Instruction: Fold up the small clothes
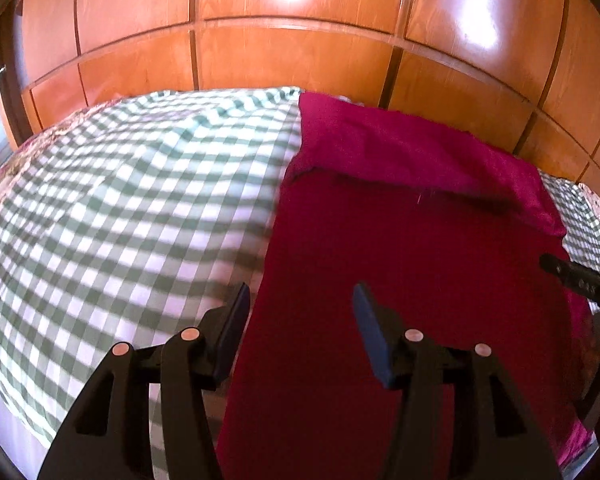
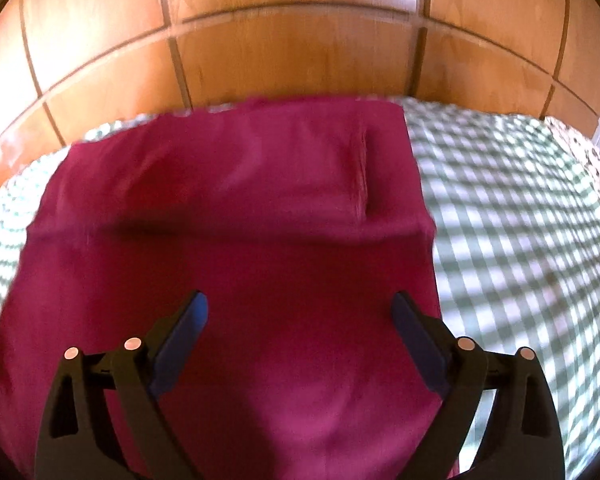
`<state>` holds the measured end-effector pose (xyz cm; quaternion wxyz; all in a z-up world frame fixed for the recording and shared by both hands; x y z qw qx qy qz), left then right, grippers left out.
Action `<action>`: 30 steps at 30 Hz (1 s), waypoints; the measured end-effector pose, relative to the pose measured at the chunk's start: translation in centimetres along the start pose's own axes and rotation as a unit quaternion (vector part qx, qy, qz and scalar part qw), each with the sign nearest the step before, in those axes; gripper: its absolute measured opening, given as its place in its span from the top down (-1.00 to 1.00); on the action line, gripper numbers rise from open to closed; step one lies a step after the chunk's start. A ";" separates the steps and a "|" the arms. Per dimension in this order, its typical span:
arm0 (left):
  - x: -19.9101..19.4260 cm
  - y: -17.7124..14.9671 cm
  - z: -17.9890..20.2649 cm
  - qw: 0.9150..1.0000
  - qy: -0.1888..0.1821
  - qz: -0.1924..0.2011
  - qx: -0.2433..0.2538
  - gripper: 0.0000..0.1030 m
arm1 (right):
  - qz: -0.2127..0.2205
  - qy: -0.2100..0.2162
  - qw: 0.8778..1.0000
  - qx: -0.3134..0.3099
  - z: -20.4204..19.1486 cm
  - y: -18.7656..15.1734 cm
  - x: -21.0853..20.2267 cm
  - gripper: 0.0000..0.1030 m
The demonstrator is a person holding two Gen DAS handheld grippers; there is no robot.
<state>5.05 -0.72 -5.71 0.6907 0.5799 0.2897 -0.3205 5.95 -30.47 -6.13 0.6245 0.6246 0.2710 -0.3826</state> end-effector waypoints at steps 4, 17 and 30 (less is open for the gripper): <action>0.0 -1.6 -0.8 1.000 -0.005 -0.018 0.005 -0.04 | -0.001 0.002 1.000 -0.010 -0.3 -2.6 -1.2 -0.88; -4.2 -7.4 -5.0 0.988 -0.123 -0.090 0.032 0.28 | -0.037 0.043 0.996 0.071 6.1 -9.4 -7.5 -0.71; -7.3 -8.2 -4.7 0.963 -0.237 -0.123 0.034 0.76 | -0.104 0.170 0.980 0.025 3.6 -14.3 -11.8 0.82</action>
Point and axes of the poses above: each gripper's, at about its wrist camera, not at the fingertips, and x roughly the way its jaws point, z to its right, y to its top, the point moved 3 cm from there along x, roughly the way its jaws point, and after that the axes turned 6 degrees about -x, right-handed, at the moved point
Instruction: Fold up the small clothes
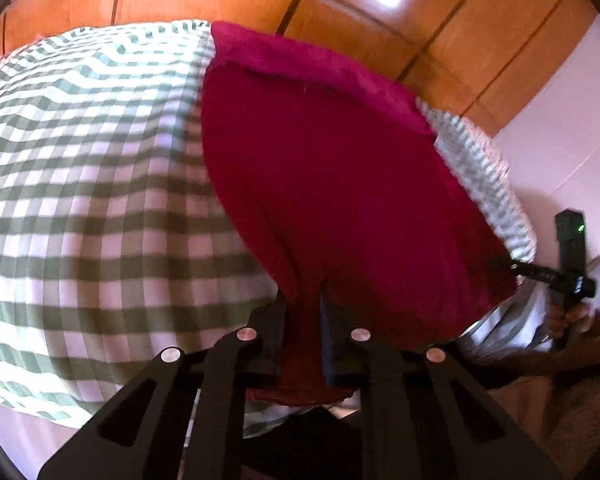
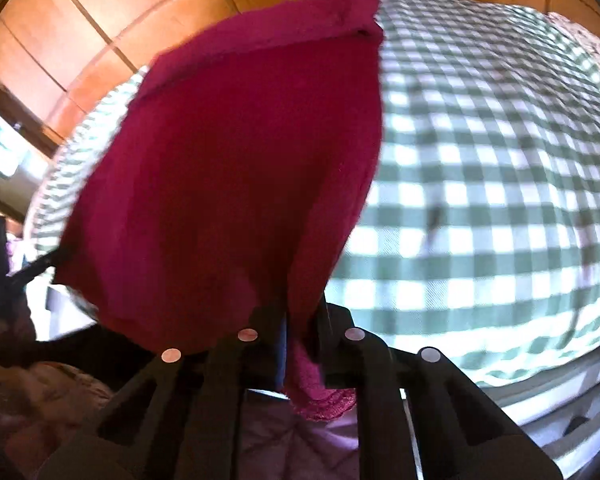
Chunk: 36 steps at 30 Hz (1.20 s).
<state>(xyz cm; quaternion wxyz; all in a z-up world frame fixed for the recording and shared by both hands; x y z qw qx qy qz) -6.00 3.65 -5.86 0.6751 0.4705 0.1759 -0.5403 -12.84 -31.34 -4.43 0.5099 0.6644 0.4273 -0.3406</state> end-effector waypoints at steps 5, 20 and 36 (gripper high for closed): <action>-1.5 4.9 0.7 0.996 -0.070 0.052 -0.035 0.77 | 0.074 0.040 0.996 0.032 0.6 4.5 -1.6 0.83; 5.0 18.6 -3.0 0.986 0.021 0.102 -0.130 0.14 | 0.168 0.029 0.975 0.143 8.0 17.3 1.7 -0.81; 7.7 12.1 -3.8 0.995 0.059 0.045 -0.073 0.66 | 0.115 -0.024 0.988 0.098 7.3 12.6 5.6 0.40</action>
Point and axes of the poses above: each gripper's, at about its wrist camera, not at the fingertips, and x roughly the way its jaws point, z to its right, y to its top, the point moved 3 cm from there along x, roughly the way its jaws point, and after that the axes turned 6 degrees about -x, right-handed, at the moved point
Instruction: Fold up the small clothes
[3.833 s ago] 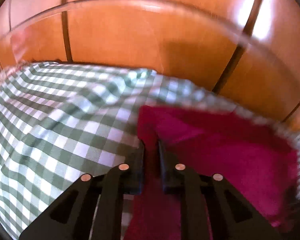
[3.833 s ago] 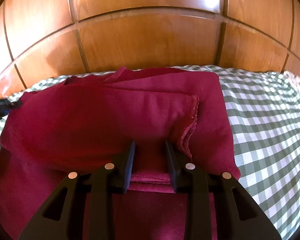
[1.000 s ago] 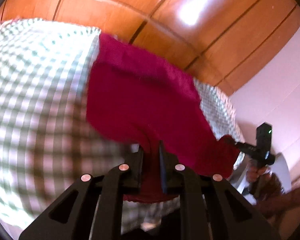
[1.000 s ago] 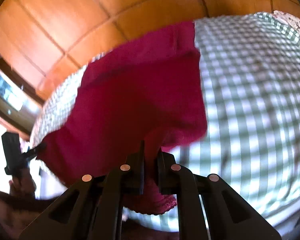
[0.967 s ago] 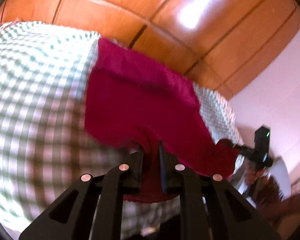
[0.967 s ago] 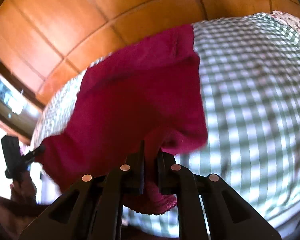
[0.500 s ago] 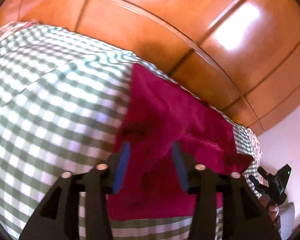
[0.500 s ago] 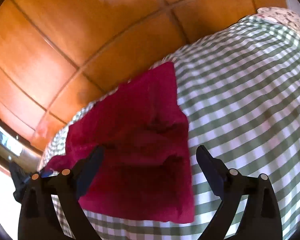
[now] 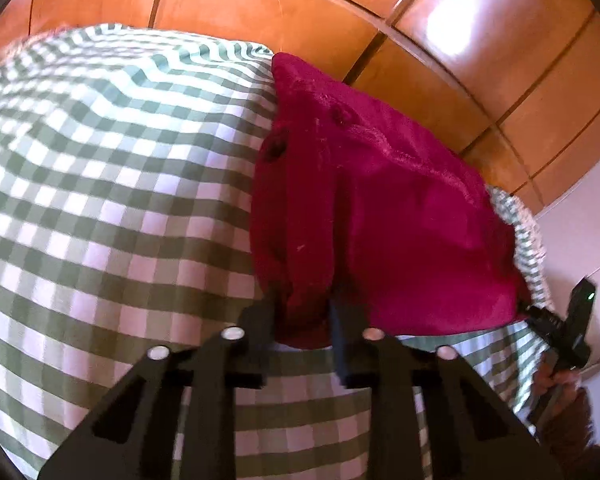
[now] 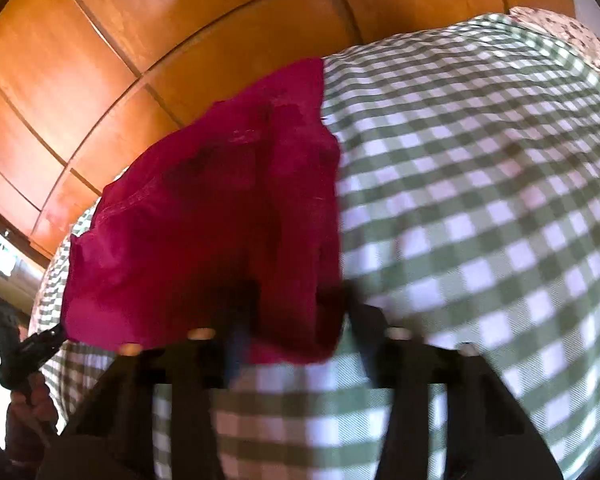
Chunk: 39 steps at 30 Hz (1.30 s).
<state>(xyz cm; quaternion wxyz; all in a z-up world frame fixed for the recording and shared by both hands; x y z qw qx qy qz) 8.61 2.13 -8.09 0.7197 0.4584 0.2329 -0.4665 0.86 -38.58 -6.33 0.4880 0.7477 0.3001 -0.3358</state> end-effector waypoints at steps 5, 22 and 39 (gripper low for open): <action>-2.2 -0.6 -0.9 1.000 -0.015 0.002 -0.003 0.77 | -0.004 0.009 1.000 -0.019 -0.6 -0.4 -1.8 0.63; -8.8 -9.2 -2.8 0.997 -0.061 -0.032 -0.024 0.30 | -0.089 0.022 0.994 -0.056 1.4 -9.7 -10.5 0.01; -4.8 -2.5 1.9 0.998 0.010 0.012 0.063 0.85 | -0.015 -0.040 0.998 -0.047 0.7 -3.0 -5.9 0.67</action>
Point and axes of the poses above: each gripper's, at about its wrist camera, not at the fingertips, and x roughly the way its jaws point, z to its right, y to its top, the point moved 3 cm from there along x, roughly the way its jaws point, and after that the axes turned 6 degrees about -x, right-handed, at the moved point
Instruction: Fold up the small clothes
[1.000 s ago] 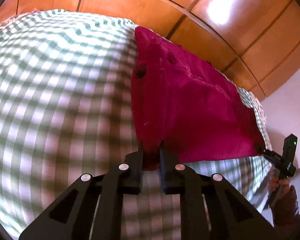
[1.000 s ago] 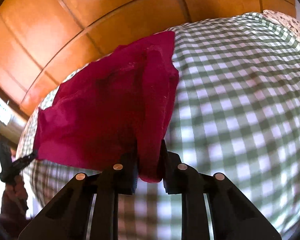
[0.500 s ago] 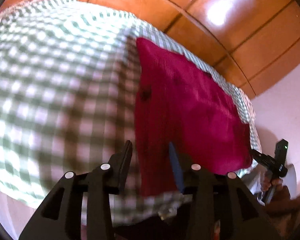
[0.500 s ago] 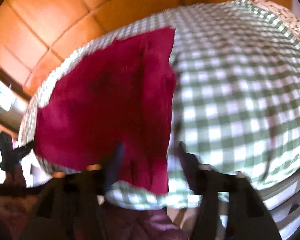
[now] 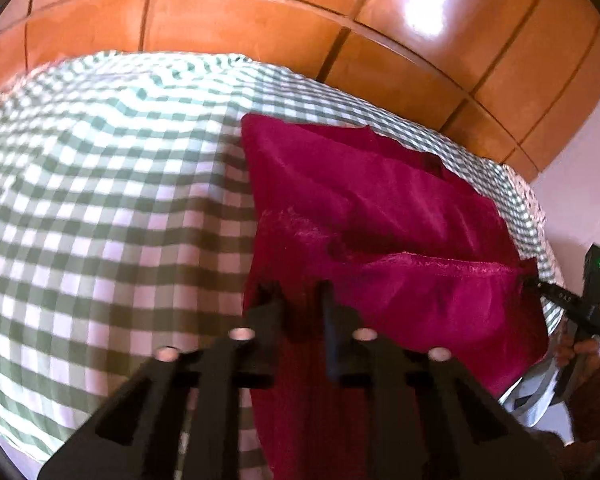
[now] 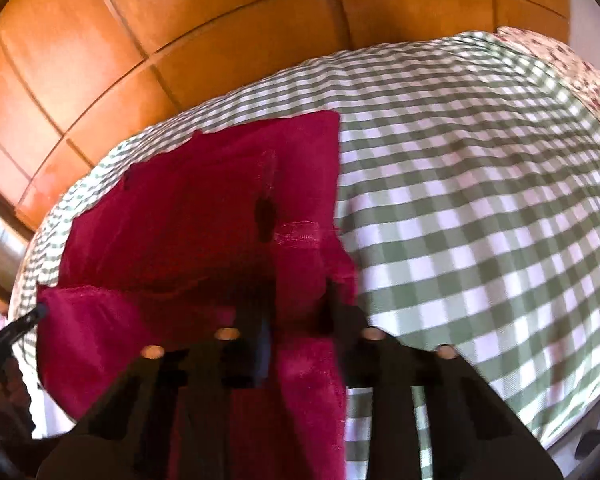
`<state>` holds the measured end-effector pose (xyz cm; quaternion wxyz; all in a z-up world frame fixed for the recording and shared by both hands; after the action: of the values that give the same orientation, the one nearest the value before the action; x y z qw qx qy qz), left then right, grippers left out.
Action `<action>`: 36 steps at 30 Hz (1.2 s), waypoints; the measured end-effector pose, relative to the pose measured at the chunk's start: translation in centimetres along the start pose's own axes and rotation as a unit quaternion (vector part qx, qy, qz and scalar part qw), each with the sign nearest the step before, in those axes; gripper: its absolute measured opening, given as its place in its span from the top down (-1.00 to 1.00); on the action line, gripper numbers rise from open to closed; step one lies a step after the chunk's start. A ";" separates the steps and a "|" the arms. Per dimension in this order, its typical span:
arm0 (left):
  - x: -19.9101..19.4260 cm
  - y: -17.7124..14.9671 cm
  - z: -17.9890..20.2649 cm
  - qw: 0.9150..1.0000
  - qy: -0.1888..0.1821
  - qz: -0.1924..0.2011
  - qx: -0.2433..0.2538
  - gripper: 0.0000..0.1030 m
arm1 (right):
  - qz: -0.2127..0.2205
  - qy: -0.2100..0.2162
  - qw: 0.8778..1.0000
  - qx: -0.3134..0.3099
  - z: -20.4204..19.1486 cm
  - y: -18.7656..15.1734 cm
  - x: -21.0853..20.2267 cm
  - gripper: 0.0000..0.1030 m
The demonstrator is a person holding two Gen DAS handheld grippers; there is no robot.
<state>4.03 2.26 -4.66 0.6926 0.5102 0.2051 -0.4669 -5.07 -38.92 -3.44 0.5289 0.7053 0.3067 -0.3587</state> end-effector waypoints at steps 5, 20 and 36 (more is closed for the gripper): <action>-2.9 0.5 0.4 0.999 -0.026 0.033 0.010 0.87 | 0.018 -0.003 0.999 -0.033 -1.1 0.6 -2.7 0.86; 0.0 11.5 2.0 0.995 0.013 0.101 0.013 0.87 | 0.077 -0.019 0.997 -0.017 -1.7 11.3 0.2 0.86; 13.3 14.9 0.7 0.989 0.145 0.021 0.021 0.85 | 0.020 -0.103 0.994 0.008 1.0 14.4 12.5 0.86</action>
<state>23.00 -3.55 -6.82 0.6545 0.5910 0.2824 -0.3776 13.32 -42.82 -6.40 0.5591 0.6751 0.2332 -0.4210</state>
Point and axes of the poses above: each gripper's, at about its wrist camera, not at the fingertips, and x roughly the way its jaws point, z to its right, y to its top, the point moved 3 cm from there along x, roughly the way its jaws point, and after that the axes turned 6 degrees about -x, right-handed, at the moved point
